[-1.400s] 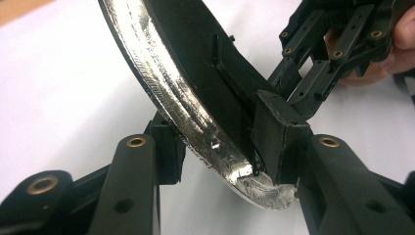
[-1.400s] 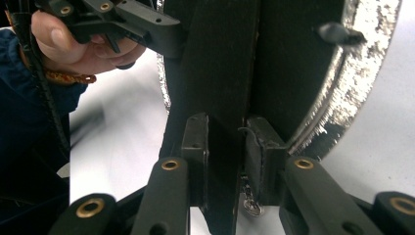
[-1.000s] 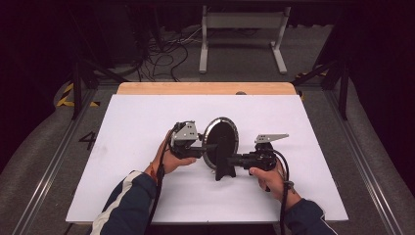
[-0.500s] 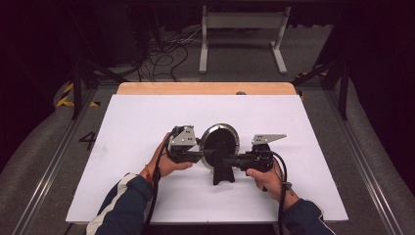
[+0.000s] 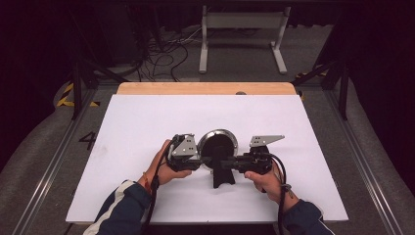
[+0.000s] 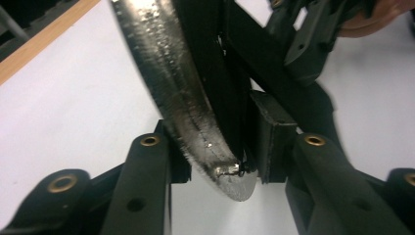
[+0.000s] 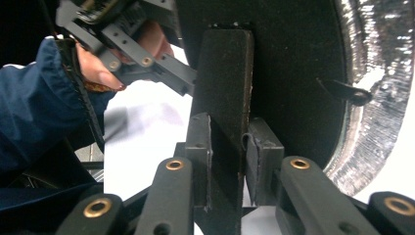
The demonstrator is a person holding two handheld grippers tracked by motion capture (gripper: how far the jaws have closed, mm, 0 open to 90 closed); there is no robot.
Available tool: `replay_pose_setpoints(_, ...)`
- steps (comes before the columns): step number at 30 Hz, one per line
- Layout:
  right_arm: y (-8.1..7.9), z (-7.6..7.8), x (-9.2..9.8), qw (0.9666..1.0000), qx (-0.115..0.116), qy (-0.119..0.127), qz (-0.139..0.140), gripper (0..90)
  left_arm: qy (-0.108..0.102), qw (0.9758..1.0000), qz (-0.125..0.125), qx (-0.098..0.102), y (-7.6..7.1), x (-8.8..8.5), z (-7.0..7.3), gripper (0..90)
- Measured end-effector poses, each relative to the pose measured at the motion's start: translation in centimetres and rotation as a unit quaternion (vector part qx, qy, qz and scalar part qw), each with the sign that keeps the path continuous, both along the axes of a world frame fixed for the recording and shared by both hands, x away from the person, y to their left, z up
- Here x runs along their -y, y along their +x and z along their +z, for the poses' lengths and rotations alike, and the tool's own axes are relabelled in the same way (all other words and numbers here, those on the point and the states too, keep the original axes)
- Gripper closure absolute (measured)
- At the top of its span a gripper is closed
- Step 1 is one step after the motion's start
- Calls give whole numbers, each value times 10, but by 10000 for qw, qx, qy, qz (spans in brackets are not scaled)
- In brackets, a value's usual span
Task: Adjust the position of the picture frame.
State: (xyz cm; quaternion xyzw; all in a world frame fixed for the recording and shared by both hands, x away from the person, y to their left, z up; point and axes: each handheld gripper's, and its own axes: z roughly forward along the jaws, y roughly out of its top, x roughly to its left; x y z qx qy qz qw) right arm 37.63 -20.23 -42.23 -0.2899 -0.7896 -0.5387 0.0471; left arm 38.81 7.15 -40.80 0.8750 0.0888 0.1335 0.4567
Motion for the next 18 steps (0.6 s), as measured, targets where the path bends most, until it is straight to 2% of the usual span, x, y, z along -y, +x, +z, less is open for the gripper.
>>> replay_pose_setpoints(2,-1,2,-1,10000,17,-20,-7,754,104,9998,28,190,-1,3,2,628)
replay_pose_setpoints(3,-1,2,-1,10000,17,-20,-7,754,104,9998,28,190,-1,3,2,631)
replay_pose_setpoints(5,0,2,1,10000,45,-40,-63,759,167,9991,151,363,0,7,4,635)
replay_pose_setpoints(8,2,2,1,9999,77,-69,-129,763,172,9977,400,525,7,11,5,708)
replay_pose_setpoints(9,4,2,0,9996,108,-169,-184,763,258,9966,431,646,9,13,4,728)
replay_pose_setpoints(11,7,0,-2,9984,228,-394,-332,770,331,9961,453,688,12,17,2,729)
replay_pose_setpoints(12,9,-1,-2,9985,213,-380,-328,769,334,9952,501,777,13,18,3,724)
replay_pose_setpoints(13,12,0,1,9983,242,-315,-416,759,339,9949,503,807,14,19,3,729)
replay_pose_setpoints(16,16,2,5,9981,270,-268,-478,755,237,9955,563,724,19,21,3,733)
replay_pose_setpoints(18,17,1,6,9979,264,-268,-518,753,164,9961,504,704,21,22,3,733)
